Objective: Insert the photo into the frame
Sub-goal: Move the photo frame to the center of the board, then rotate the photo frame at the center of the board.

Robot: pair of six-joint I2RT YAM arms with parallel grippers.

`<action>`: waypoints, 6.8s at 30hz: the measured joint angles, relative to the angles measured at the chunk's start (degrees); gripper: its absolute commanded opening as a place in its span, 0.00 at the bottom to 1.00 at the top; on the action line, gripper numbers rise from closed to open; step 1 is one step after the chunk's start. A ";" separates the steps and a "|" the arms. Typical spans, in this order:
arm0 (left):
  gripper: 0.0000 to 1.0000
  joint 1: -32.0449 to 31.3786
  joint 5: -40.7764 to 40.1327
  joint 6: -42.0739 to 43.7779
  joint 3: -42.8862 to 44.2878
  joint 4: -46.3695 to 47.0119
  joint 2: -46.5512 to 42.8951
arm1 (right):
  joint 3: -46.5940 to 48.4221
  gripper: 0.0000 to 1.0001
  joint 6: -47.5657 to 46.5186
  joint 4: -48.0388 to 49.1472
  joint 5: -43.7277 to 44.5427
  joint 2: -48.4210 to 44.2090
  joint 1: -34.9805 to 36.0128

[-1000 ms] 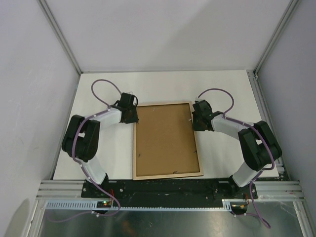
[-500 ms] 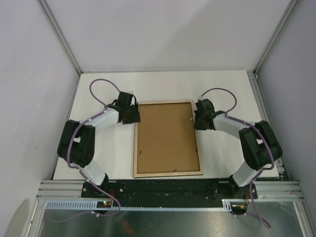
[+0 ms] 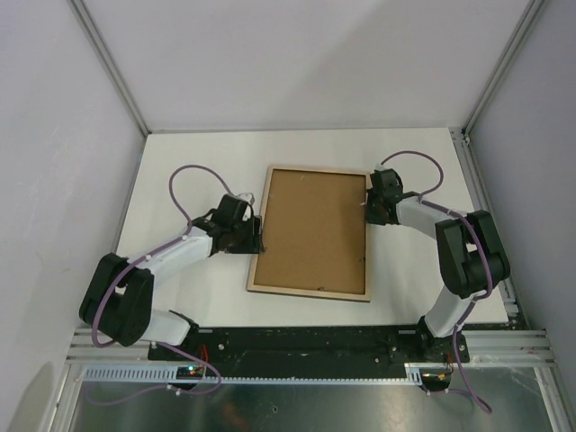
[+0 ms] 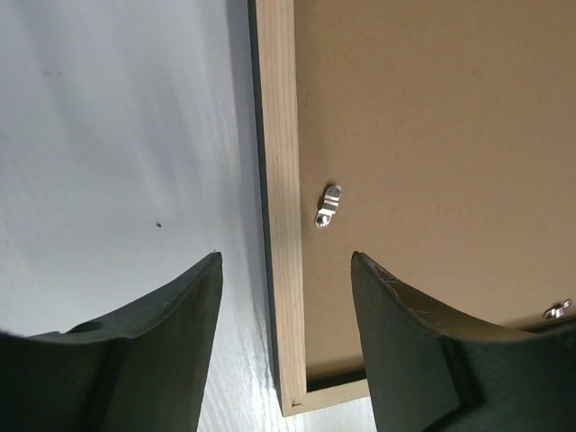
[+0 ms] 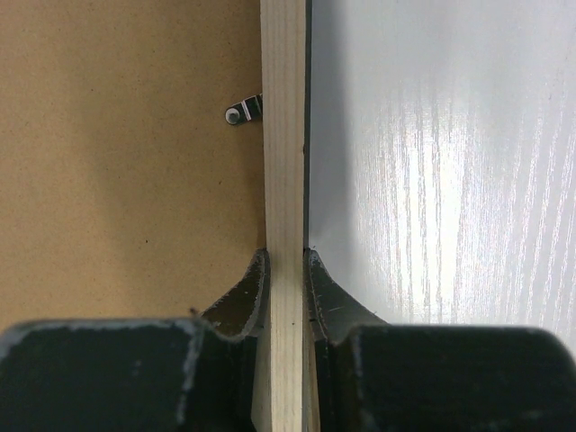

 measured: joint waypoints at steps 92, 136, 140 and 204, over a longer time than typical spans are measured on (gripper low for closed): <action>0.00 -2.64 -6.45 -4.72 2.43 1.64 8.59 | 0.35 0.00 -1.29 -0.07 -3.32 0.31 -0.46; 0.54 8.96 -11.34 -6.69 37.55 -0.20 34.01 | -28.06 0.47 23.30 1.60 -3.13 -34.60 18.95; 0.55 8.94 -13.03 -22.32 22.93 -1.53 19.23 | -25.22 0.47 23.08 1.16 -2.01 -34.23 17.97; 0.00 8.57 -5.95 5.62 10.84 14.01 19.98 | -14.56 0.48 9.64 -7.91 -1.29 -36.50 0.94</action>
